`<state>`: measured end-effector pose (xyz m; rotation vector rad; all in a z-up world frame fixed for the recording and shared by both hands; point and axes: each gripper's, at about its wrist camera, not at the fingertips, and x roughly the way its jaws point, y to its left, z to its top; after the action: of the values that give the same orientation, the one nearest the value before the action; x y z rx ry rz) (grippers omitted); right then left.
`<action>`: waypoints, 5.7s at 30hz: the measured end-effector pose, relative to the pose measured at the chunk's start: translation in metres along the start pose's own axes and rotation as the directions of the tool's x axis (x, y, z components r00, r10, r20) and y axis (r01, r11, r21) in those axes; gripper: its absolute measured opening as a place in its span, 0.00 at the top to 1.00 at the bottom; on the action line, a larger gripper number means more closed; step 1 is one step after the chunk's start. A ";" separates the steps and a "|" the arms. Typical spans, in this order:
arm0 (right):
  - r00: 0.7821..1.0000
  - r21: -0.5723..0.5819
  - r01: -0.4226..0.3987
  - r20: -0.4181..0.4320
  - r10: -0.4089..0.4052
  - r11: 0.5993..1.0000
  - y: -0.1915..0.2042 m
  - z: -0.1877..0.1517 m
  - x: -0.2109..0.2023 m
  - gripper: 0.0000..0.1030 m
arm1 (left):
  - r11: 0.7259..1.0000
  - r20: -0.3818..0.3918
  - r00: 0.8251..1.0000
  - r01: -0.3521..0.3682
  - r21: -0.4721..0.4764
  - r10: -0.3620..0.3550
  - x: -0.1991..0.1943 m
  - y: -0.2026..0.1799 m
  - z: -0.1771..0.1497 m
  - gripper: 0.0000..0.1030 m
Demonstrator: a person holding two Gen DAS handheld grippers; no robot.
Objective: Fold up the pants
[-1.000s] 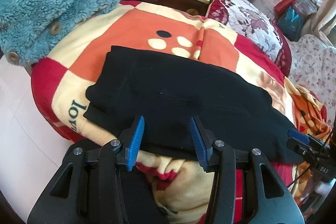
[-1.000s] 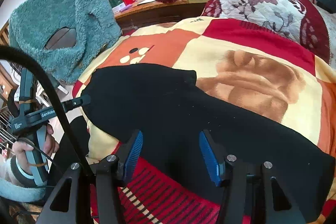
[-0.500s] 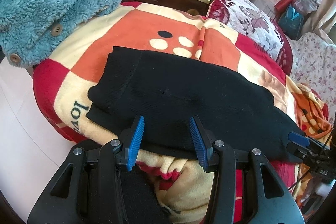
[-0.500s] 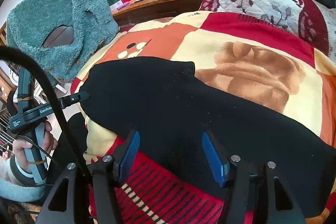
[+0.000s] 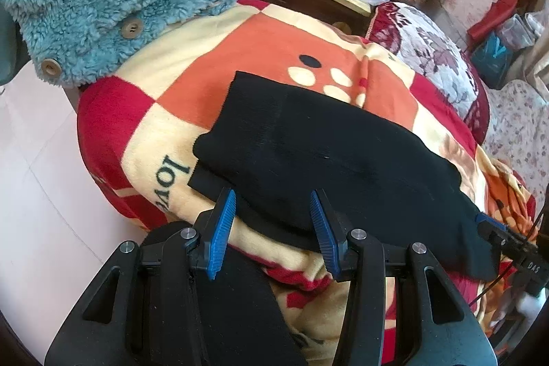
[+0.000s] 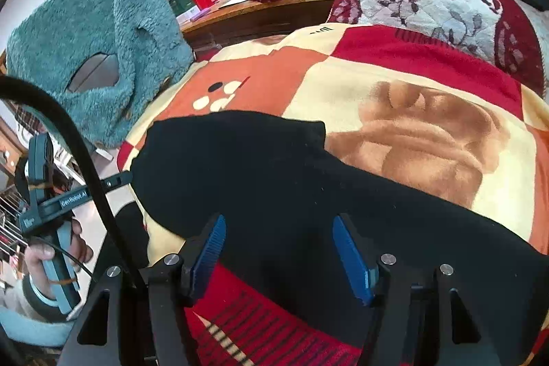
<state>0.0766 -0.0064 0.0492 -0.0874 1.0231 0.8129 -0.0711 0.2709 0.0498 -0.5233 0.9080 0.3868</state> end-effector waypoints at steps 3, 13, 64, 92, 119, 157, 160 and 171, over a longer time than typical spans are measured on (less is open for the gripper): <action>1.000 -0.022 0.005 0.007 -0.005 1.000 0.004 0.013 0.005 0.35 | 1.000 -0.011 1.000 0.007 -0.030 -0.007 0.001 0.007 0.000 0.57; 0.999 0.025 0.039 -0.039 -0.038 0.999 -0.019 0.055 0.049 0.31 | 0.984 -0.038 0.994 0.098 -0.150 -0.105 0.002 0.037 -0.002 0.53; 0.998 0.011 0.065 0.007 -0.065 0.998 -0.014 -0.017 -0.004 0.52 | 0.995 0.114 0.990 0.077 0.067 -0.084 -0.029 -0.032 0.023 0.56; 0.966 0.672 0.152 0.053 -0.252 0.724 -0.179 -0.152 -0.100 0.43 | 0.509 -0.544 0.785 0.611 0.606 -0.295 0.108 -0.395 -0.041 0.40; 0.936 0.703 -0.021 0.263 -0.233 0.711 -0.192 -0.174 -0.108 0.70 | 0.113 -0.688 0.703 0.709 0.696 -0.179 0.150 -0.490 -0.110 0.81; 0.964 0.086 -0.267 0.019 0.267 0.960 -0.003 -0.012 0.002 0.46 | 0.799 -0.268 0.847 0.526 0.291 -0.460 0.044 -0.130 0.048 0.66; 0.964 0.068 -0.253 0.104 0.245 0.965 -0.008 -0.009 -0.032 0.46 | 0.798 -0.253 0.856 0.513 0.316 -0.450 0.031 -0.133 0.041 0.65; 0.993 0.307 0.043 0.095 -0.075 0.951 -0.093 -0.027 -0.060 0.46 | 0.794 -0.249 0.870 0.490 0.359 -0.425 0.024 -0.185 0.005 0.65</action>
<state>0.1011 -0.1177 0.0539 0.1873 1.0292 0.5905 0.0426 0.1268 0.0811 -0.3662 0.9457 -0.2984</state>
